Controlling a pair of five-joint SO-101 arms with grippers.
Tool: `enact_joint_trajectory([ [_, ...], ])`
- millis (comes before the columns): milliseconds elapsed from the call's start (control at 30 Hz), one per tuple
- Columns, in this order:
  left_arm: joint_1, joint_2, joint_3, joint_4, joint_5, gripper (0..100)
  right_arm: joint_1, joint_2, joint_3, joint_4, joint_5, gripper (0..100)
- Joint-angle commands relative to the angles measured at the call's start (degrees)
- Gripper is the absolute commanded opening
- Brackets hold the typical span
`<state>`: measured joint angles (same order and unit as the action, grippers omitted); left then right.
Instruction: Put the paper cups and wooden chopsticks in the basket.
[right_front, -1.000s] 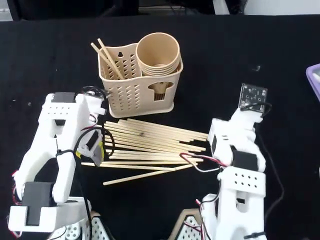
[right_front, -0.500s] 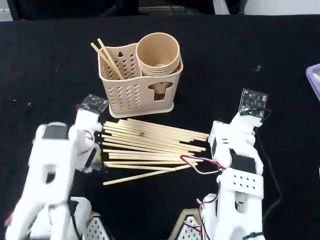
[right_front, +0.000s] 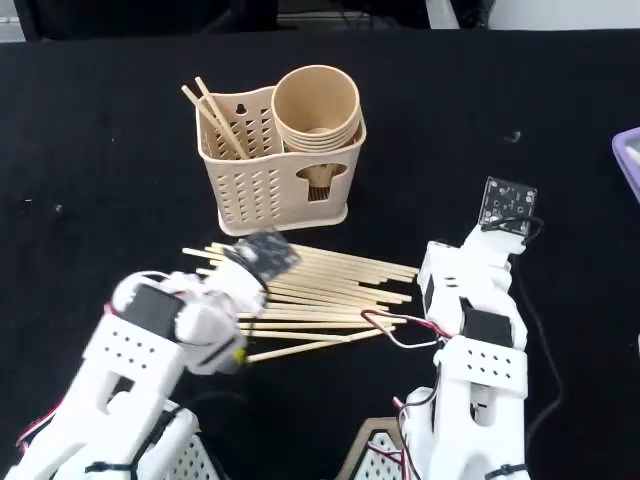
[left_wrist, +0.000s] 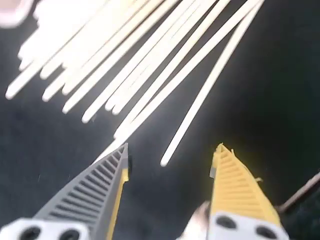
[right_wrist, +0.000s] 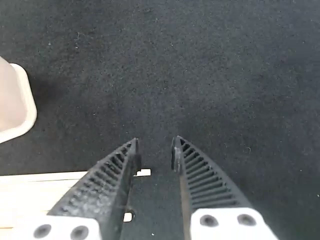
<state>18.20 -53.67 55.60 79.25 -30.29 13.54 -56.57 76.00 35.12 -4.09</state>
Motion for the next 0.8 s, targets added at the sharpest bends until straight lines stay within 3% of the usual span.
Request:
enact_joint_trajectory([
  [0,7.3,3.7,2.8,-10.7,4.4,26,0.7,-0.2,-0.2,-1.0,-0.1,10.9],
  [400,7.6,24.2,2.2,-26.5,4.5,26,0.7,-0.4,-0.2,-1.0,-0.1,10.9],
  [767,7.8,26.4,2.2,-27.4,4.2,26,0.6,-0.4,-0.2,-1.0,-0.1,10.9],
])
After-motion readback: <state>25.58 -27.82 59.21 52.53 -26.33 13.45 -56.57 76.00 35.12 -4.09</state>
